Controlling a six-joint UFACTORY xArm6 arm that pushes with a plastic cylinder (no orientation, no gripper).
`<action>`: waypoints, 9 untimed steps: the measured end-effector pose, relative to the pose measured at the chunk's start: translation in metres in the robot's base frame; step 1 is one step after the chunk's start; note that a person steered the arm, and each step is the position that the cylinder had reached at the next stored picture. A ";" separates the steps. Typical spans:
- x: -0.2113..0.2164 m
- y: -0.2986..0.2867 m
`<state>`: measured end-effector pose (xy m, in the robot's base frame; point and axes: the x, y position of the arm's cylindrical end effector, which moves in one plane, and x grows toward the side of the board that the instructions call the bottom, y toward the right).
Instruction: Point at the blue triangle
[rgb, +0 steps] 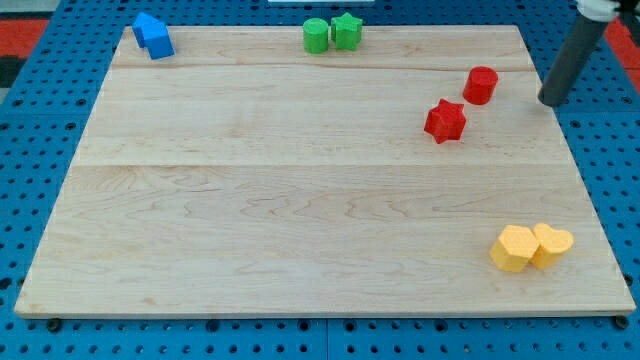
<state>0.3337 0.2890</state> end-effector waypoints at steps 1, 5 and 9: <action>-0.013 -0.012; 0.019 -0.224; 0.061 -0.519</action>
<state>0.3949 -0.2300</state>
